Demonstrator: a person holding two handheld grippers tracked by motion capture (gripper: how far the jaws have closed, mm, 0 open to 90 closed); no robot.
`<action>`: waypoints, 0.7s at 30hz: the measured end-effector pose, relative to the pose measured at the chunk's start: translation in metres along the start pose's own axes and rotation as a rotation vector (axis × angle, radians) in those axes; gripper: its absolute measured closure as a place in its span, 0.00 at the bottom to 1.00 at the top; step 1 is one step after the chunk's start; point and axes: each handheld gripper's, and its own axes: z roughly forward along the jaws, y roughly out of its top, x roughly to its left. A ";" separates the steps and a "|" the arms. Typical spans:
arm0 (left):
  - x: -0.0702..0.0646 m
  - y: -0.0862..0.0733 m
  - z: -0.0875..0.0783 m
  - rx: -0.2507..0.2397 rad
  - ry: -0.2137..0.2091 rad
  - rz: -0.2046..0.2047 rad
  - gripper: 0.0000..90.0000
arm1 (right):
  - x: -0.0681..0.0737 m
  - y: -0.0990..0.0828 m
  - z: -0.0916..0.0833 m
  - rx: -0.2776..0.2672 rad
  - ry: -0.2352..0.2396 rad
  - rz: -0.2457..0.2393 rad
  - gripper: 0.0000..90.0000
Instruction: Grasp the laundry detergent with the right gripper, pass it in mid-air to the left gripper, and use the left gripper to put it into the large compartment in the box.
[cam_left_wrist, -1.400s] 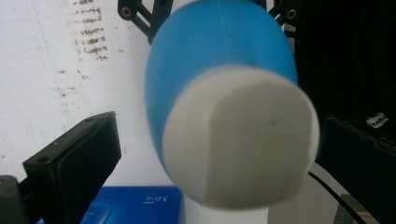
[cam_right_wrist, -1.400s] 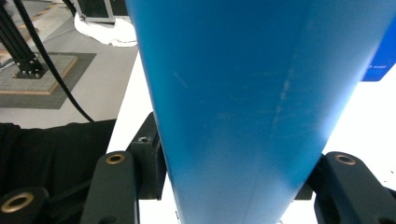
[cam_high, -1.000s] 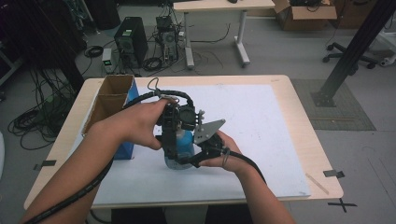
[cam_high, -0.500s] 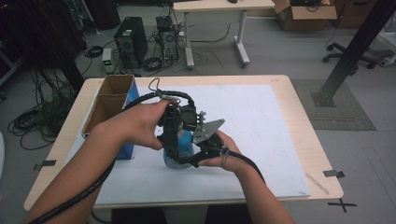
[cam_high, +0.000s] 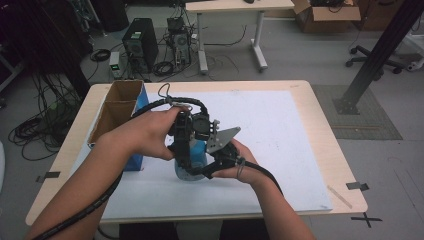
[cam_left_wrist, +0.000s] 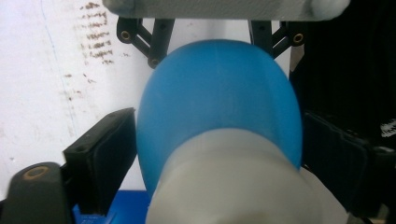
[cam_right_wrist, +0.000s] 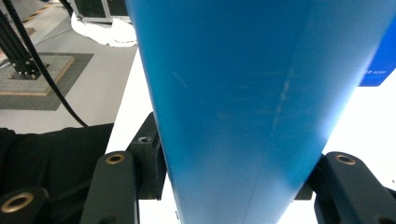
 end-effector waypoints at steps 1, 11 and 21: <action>0.000 0.000 0.000 0.002 0.005 0.001 0.16 | -0.001 0.000 0.000 0.002 0.000 -0.004 0.50; 0.000 0.001 -0.001 0.008 0.008 0.001 0.19 | -0.001 0.001 0.000 -0.003 -0.003 0.000 0.50; 0.001 0.002 -0.001 0.013 0.014 -0.004 0.24 | -0.001 0.001 -0.002 -0.005 -0.007 -0.002 0.50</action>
